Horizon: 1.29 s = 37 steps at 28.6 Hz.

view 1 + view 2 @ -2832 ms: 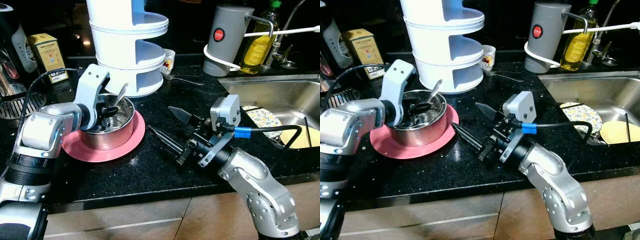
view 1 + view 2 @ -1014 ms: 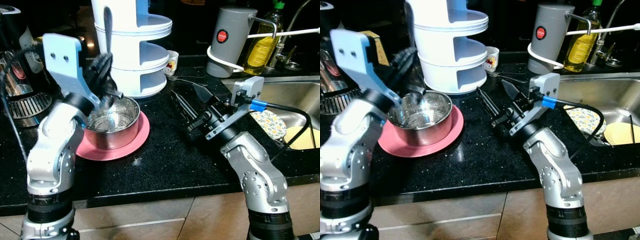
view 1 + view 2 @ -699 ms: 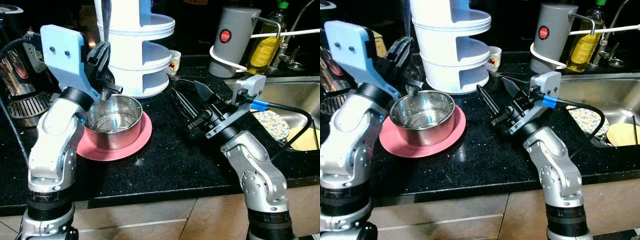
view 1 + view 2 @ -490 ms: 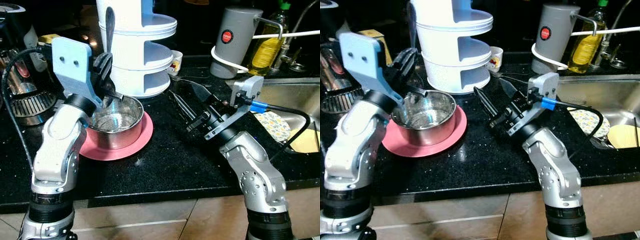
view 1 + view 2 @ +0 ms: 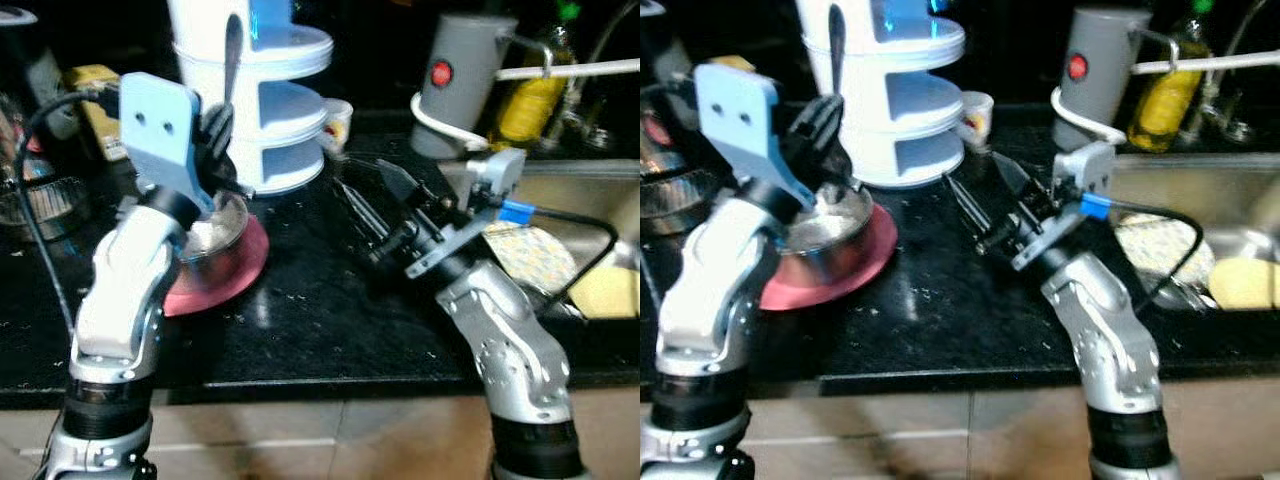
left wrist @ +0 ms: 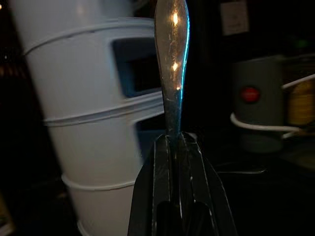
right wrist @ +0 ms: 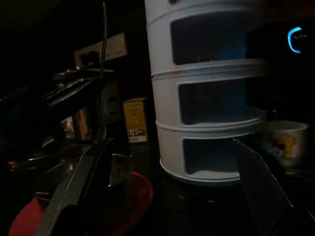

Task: Kitchen organization

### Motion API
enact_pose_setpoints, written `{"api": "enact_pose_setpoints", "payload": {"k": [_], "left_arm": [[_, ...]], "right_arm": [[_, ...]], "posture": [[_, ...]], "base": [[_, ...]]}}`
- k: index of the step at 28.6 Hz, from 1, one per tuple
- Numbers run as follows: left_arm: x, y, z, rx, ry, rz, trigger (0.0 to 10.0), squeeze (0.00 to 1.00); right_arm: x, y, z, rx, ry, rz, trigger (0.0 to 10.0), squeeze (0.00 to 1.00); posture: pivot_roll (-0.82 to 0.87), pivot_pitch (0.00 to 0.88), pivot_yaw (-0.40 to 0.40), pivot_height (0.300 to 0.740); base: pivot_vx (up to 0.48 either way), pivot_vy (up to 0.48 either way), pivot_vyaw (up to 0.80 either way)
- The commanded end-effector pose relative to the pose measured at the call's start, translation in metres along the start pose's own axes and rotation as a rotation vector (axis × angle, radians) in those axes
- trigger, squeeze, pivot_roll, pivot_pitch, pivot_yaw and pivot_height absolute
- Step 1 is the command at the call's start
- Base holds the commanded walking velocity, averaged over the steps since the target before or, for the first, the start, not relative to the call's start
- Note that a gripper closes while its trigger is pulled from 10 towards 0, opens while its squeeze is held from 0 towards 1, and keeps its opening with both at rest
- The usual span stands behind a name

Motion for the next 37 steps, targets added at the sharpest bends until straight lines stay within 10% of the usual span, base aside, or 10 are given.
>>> {"api": "enact_pose_setpoints", "payload": {"k": [1,23,37], "left_arm": [[-0.0004,0.0012,-0.0027,-0.005,-0.011,-0.01,10.0,0.0],[-0.0013,-0.0003,-0.0059,0.023,-0.02,-0.014,10.0,0.0],[-0.0041,-0.0002,-0.0003,0.05,0.01,-0.024,10.0,0.0]], "right_arm": [[0.0014,0.0009,-0.0017,-0.001,-0.006,-0.004,10.0,0.0],[0.0029,-0.0024,-0.0068,0.005,-0.031,0.015,10.0,0.0],[0.0028,-0.0044,-0.0053,0.005,-0.023,0.028,10.0,0.0]], "posture": [[0.04,0.0,-0.016,0.74],[0.03,0.0,-0.02,0.74],[0.03,0.0,-0.019,0.74]], "base": [[0.0,-0.431,0.0],[0.0,-0.432,0.0],[0.0,-0.047,-0.77]]}}
Point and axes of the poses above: a point about 5 cm out from each wrist's last joint towards the gripper, its own x axis pointing back from the gripper into the wrist, its own y axis along the axis of the wrist's last joint, z = x × y, the point moved 3 cm from there along -x, pointing out of the wrist towards the gripper, and after that the axes turned 9 degrees about x, right-handed, at the moved point
